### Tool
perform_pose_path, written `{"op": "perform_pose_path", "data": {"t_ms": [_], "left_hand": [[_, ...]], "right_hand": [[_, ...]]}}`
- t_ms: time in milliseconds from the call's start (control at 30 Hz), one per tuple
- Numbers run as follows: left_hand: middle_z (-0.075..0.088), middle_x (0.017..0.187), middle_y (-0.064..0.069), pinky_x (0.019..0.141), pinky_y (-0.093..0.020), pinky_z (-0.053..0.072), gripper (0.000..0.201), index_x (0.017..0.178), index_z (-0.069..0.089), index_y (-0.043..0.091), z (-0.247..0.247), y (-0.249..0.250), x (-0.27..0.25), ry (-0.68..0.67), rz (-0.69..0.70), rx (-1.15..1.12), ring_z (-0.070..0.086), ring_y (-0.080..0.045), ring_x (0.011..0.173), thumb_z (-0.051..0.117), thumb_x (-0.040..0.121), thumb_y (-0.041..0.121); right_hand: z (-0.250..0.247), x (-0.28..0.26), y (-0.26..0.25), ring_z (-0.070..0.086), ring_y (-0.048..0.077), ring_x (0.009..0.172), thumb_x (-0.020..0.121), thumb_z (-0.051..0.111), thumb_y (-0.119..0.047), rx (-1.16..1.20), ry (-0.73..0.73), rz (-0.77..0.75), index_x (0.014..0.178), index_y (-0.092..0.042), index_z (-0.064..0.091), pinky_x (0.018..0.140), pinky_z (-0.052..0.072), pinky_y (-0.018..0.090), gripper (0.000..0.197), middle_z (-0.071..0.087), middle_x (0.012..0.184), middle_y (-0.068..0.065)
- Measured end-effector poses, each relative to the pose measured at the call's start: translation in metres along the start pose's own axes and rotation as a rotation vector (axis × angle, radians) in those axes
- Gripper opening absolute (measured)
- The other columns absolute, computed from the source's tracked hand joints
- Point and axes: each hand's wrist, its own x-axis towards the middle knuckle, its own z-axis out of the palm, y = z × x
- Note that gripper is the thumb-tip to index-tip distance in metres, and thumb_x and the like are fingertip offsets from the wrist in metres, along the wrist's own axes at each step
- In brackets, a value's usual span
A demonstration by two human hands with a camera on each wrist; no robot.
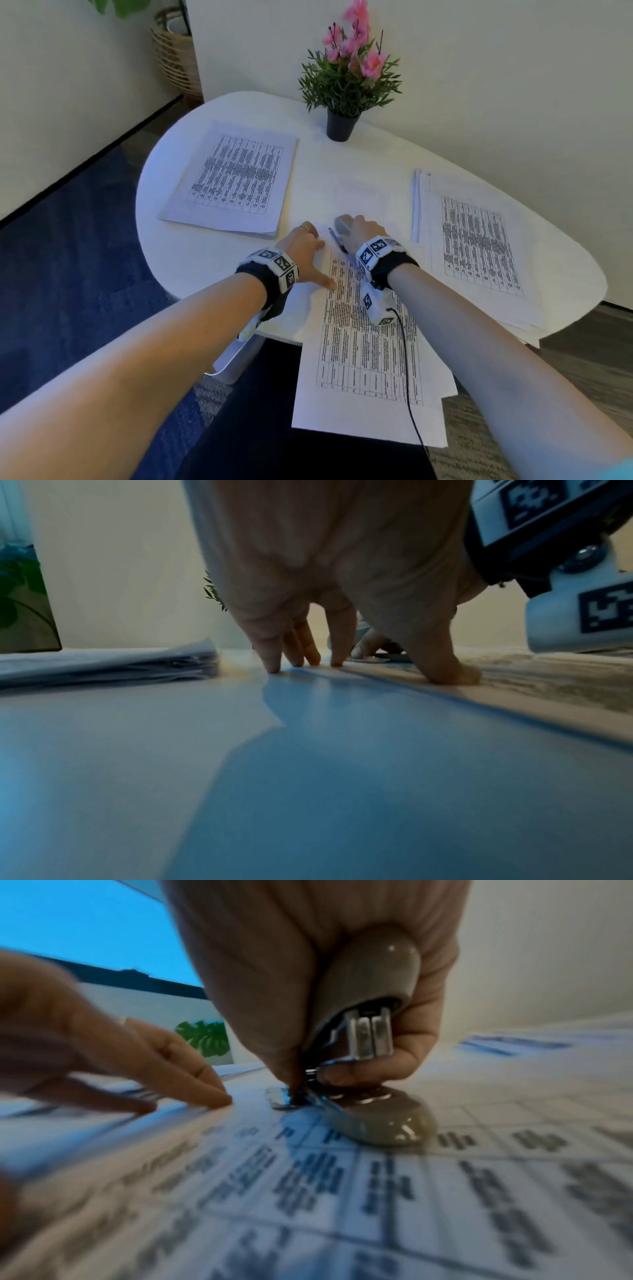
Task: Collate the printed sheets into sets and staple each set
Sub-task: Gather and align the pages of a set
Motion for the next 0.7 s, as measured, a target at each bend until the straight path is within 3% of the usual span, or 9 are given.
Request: {"op": "perform_pose_path", "data": {"t_ms": [133, 233, 333, 433, 533, 633, 700], "left_hand": [[0.049, 0.123, -0.008, 0.100, -0.025, 0.029, 0.082, 0.106, 0.062, 0.003, 0.002, -0.002, 0.003, 0.041, -0.027, -0.054, 0.035, -0.019, 0.121, 0.074, 0.058, 0.069], [0.045, 0.130, -0.008, 0.103, -0.028, 0.028, 0.094, 0.118, 0.062, 0.000, 0.001, -0.003, 0.006, 0.043, -0.024, -0.052, 0.033, -0.020, 0.124, 0.073, 0.057, 0.071], [0.039, 0.138, -0.005, 0.107, -0.031, 0.028, 0.097, 0.120, 0.062, 0.003, 0.001, -0.005, 0.006, 0.036, -0.015, -0.024, 0.032, -0.021, 0.128, 0.070, 0.056, 0.075], [0.044, 0.132, -0.005, 0.106, -0.034, 0.032, 0.097, 0.120, 0.062, 0.005, 0.001, -0.003, 0.009, 0.017, -0.023, 0.008, 0.035, -0.023, 0.123, 0.068, 0.055, 0.077], [0.045, 0.128, -0.004, 0.105, -0.035, 0.034, 0.098, 0.120, 0.062, 0.007, 0.001, -0.003, 0.009, 0.006, -0.029, 0.035, 0.036, -0.024, 0.119, 0.065, 0.055, 0.080], [0.044, 0.127, -0.004, 0.104, -0.036, 0.034, 0.097, 0.121, 0.061, 0.008, 0.000, -0.002, 0.010, 0.000, -0.018, 0.061, 0.037, -0.023, 0.118, 0.065, 0.056, 0.080], [0.043, 0.129, -0.005, 0.103, -0.036, 0.036, 0.097, 0.124, 0.059, 0.009, -0.001, -0.001, 0.011, -0.003, -0.006, 0.107, 0.038, -0.024, 0.117, 0.063, 0.058, 0.080]], "right_hand": [[0.011, 0.000, 0.004, 0.054, 0.027, 0.070, 0.095, 0.050, -0.038, -0.094, 0.038, -0.063, 0.116, -0.006, 0.046, 0.059, 0.044, 0.032, 0.038, 0.063, 0.101, 0.013], [0.011, 0.000, 0.004, 0.051, 0.027, 0.071, 0.095, 0.050, -0.033, -0.100, 0.063, -0.050, 0.112, -0.007, 0.046, 0.060, 0.041, 0.033, 0.031, 0.061, 0.100, 0.011], [0.009, -0.001, -0.002, 0.049, 0.026, 0.073, 0.095, 0.051, -0.031, -0.005, 0.051, 0.011, 0.098, -0.007, 0.048, 0.063, 0.040, 0.032, 0.024, 0.051, 0.085, 0.006], [0.008, 0.001, -0.008, 0.047, 0.022, 0.060, 0.094, 0.049, -0.024, 0.041, 0.024, -0.003, 0.085, -0.014, 0.045, 0.049, 0.035, 0.026, 0.015, 0.046, 0.069, 0.001], [0.007, 0.001, -0.014, 0.036, 0.018, 0.050, 0.093, 0.043, -0.012, 0.031, -0.045, -0.033, 0.084, -0.012, 0.043, 0.042, 0.026, 0.024, 0.009, 0.044, 0.067, 0.004], [-0.002, -0.002, -0.014, 0.049, 0.024, 0.061, 0.095, 0.044, -0.014, 0.067, -0.023, -0.020, 0.084, -0.010, 0.051, 0.051, 0.038, 0.030, 0.014, 0.052, 0.079, 0.013], [-0.007, -0.005, -0.013, 0.053, 0.028, 0.073, 0.095, 0.048, -0.021, -0.004, 0.036, -0.041, 0.094, -0.008, 0.051, 0.062, 0.043, 0.036, 0.013, 0.051, 0.082, 0.011]]}}
